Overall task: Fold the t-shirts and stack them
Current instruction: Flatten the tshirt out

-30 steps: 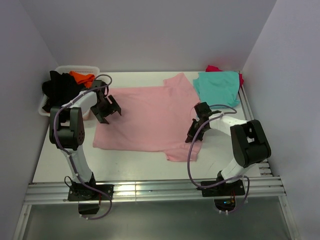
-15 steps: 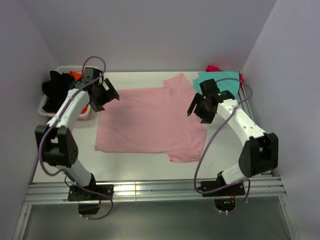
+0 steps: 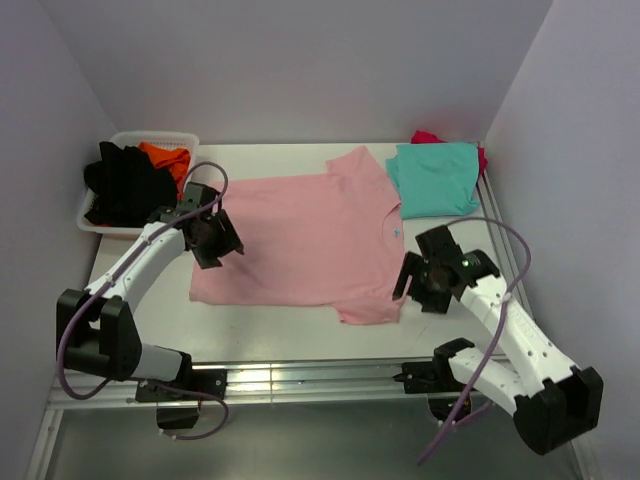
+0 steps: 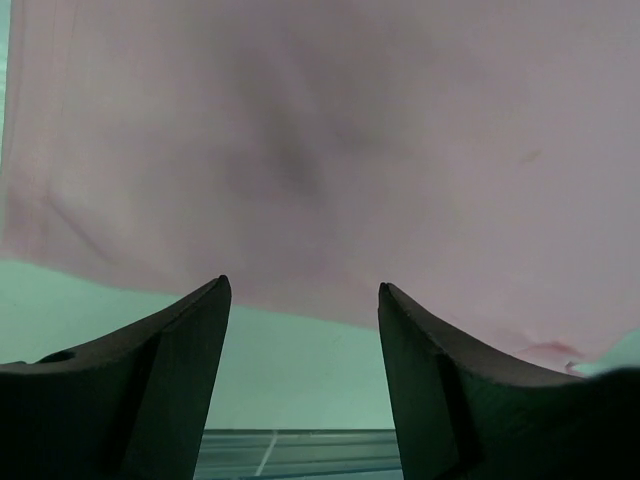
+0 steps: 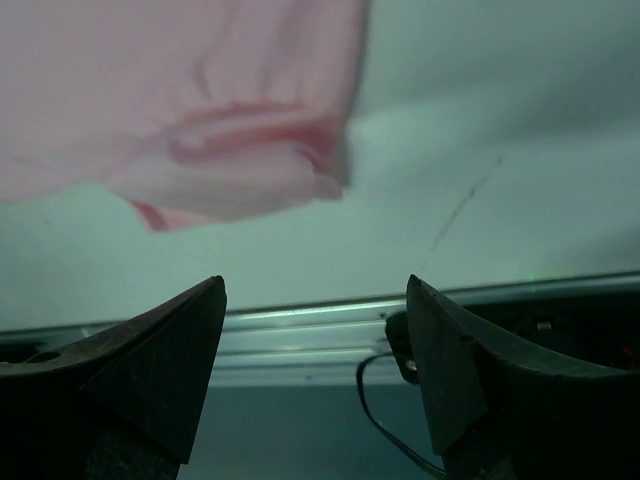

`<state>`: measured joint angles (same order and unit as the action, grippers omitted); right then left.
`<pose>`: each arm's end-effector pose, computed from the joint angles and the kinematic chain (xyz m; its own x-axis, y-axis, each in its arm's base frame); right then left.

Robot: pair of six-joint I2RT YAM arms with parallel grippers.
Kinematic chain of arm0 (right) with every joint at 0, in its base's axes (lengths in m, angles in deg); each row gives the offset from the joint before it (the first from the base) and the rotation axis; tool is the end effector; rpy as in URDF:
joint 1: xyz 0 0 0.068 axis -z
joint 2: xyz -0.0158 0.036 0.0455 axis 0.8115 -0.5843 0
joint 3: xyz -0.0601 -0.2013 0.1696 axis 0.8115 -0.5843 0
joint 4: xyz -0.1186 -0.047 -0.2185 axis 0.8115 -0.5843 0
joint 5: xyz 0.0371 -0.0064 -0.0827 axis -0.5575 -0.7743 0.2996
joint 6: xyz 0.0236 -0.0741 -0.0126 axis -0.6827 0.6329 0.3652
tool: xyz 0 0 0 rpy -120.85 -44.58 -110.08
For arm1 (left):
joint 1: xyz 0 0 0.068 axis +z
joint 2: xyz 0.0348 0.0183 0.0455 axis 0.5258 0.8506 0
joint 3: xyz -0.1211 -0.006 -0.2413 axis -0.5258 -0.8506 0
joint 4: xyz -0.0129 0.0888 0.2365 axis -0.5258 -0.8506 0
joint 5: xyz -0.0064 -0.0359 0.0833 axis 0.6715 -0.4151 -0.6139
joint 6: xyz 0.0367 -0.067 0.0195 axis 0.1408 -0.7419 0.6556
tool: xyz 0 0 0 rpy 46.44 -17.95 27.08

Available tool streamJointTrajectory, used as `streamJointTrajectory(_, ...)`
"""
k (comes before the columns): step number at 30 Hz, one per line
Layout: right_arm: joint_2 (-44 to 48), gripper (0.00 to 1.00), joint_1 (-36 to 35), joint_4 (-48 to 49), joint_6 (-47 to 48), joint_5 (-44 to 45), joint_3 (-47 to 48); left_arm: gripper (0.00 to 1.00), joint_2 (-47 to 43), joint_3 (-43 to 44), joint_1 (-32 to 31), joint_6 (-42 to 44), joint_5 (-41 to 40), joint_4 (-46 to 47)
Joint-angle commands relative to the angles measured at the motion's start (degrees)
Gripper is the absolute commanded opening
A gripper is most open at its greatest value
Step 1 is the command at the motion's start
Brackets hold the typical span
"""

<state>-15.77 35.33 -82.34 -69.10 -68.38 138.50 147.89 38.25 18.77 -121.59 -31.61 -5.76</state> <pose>0.1626 0.0568 0.2281 -0.8848 0.3610 -0.2945 0.2908 0.9219 0.2561 0.2744 -0.0659 0.2193 -0.8002 -0.5168 -0.3045 -0.4189 0.8448 -0.3329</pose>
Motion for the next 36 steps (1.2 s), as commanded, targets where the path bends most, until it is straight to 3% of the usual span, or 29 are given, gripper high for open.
streamJointTrajectory(1, 7.15, 0.80, -1.56, -3.51, -2.88, -3.85, -6.46, 0.66, -5.02, -1.16, -1.37, 0.22, -4.10, -6.77)
streamJointTrajectory(6, 10.32, 0.78, -2.70, -1.50, -5.27, -5.71, -15.35, 0.65, -11.97, -17.26, -1.73, -5.22, 3.73, 0.87)
streamJointTrajectory(14, 7.26, 0.76, -2.70, 12.28, -7.73, -7.73, -22.21, 0.64, -9.78, -17.80, -5.16, -6.98, -1.71, 3.77)
streamJointTrajectory(20, -0.38, 0.75, -2.88, 21.17, -7.47, -6.50, -21.25, 0.64, -8.38, -16.57, -5.16, -6.63, -4.43, 5.36)
streamJointTrajectory(28, -8.13, 0.72, -2.97, 24.96, -6.68, -5.53, -18.43, 0.64, -8.11, -18.23, -5.16, -7.16, -4.17, 6.77)
streamJointTrajectory(33, -10.59, 0.54, -2.97, 26.72, -5.98, -5.09, -18.61, 0.64, -7.32, -17.98, -5.07, -6.90, -4.35, 6.77)
streamJointTrajectory(36, -12.35, 0.29, -2.97, 27.34, -5.97, -5.44, -18.34, 0.64, -6.10, -17.19, -5.07, -6.63, -4.70, 6.51)
